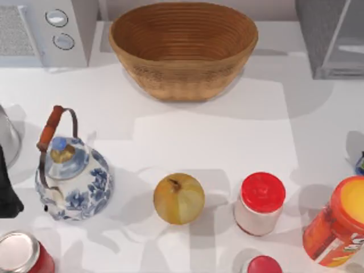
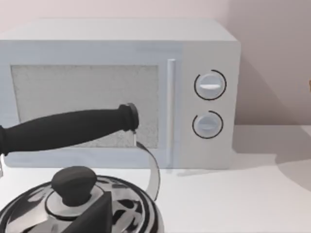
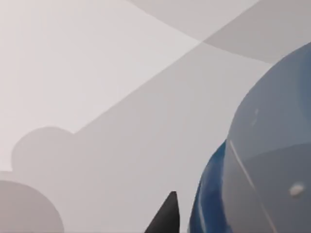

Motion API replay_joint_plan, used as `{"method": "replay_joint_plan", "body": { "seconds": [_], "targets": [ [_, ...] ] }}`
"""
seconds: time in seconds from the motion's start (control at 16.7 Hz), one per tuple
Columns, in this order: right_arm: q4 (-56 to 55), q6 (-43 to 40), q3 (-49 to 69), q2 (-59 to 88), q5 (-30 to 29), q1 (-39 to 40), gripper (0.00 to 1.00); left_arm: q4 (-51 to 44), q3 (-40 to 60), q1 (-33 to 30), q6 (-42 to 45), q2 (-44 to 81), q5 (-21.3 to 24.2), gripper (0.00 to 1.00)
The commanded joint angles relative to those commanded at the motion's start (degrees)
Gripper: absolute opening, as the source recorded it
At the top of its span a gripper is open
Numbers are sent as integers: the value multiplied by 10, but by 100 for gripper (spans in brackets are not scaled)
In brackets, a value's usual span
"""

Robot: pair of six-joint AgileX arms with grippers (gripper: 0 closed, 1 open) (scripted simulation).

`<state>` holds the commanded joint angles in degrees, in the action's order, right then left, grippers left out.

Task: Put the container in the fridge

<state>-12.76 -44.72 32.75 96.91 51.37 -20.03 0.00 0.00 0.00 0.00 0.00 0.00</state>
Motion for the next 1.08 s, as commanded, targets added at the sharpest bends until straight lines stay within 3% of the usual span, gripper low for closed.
{"method": "replay_joint_plan", "body": {
  "seconds": [0.3, 0.9, 1.08],
  "targets": [
    [0, 0, 0, 0, 0, 0, 3, 0, 0, 0, 0, 0, 0, 100],
    [0, 0, 2, -1, 0, -1, 1, 0, 0, 0, 0, 0, 0, 100],
    [21, -38, 28, -3, -6, -2, 1, 0, 0, 0, 0, 0, 0, 100]
  ]
}}
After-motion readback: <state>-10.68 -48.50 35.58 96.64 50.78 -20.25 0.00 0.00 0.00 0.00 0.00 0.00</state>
